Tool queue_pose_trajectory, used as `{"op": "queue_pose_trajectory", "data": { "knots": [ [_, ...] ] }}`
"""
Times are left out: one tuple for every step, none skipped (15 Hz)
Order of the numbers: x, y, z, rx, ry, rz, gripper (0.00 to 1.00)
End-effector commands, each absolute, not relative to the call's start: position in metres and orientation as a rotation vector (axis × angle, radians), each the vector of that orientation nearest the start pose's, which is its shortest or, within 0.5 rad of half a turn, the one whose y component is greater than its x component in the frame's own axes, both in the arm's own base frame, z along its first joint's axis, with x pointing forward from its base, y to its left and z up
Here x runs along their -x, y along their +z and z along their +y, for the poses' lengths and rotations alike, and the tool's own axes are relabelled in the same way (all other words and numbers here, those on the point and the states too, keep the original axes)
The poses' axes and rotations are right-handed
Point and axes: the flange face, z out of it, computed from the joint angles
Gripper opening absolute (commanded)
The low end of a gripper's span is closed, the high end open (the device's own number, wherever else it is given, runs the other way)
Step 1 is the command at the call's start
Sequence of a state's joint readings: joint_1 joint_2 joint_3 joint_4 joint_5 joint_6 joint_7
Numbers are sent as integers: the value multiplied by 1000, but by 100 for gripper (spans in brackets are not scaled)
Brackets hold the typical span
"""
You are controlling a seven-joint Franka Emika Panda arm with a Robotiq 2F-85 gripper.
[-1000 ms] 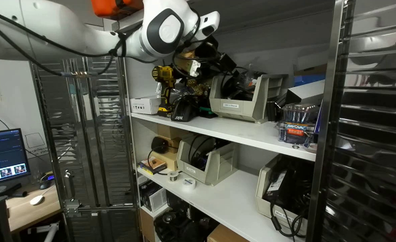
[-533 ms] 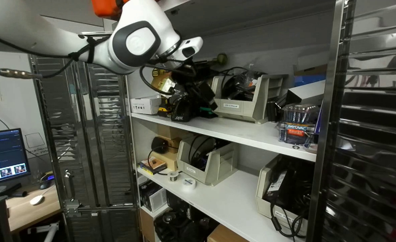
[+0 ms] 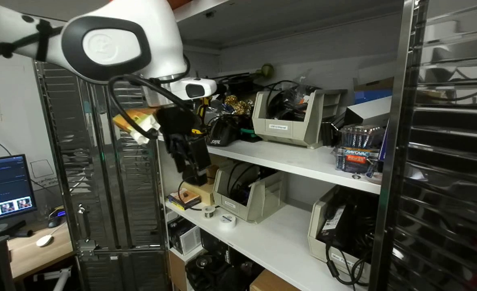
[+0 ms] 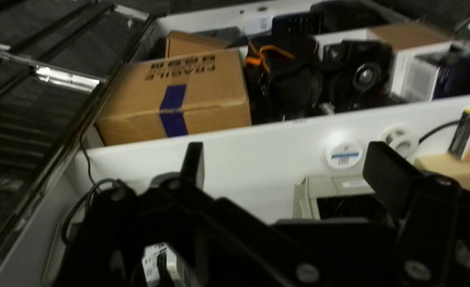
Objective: Pick the cable and put it in the box
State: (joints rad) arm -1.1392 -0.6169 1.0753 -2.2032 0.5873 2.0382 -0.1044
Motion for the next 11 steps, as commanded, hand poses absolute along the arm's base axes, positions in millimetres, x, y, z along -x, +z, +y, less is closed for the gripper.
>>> {"op": "queue_pose_trajectory", "data": {
  "knots": [
    [-416, 514, 49, 3081, -154, 176, 100],
    [-456, 493, 51, 3092, -163, 249, 100],
    [-440, 499, 48, 3076, -128, 222, 100],
    [-431, 504, 47, 3072, -126, 208, 100],
    [-426, 506, 47, 3074, -131, 201, 100],
    [-424, 506, 48, 3079, -131, 198, 100],
    [-424, 504, 49, 3083, -129, 193, 100],
    [-424, 504, 50, 3085, -126, 191, 100],
    [-424, 503, 51, 3086, -126, 190, 100],
    [-424, 503, 50, 3086, -125, 191, 100],
    [-423, 503, 50, 3085, -124, 192, 100]
  ]
}}
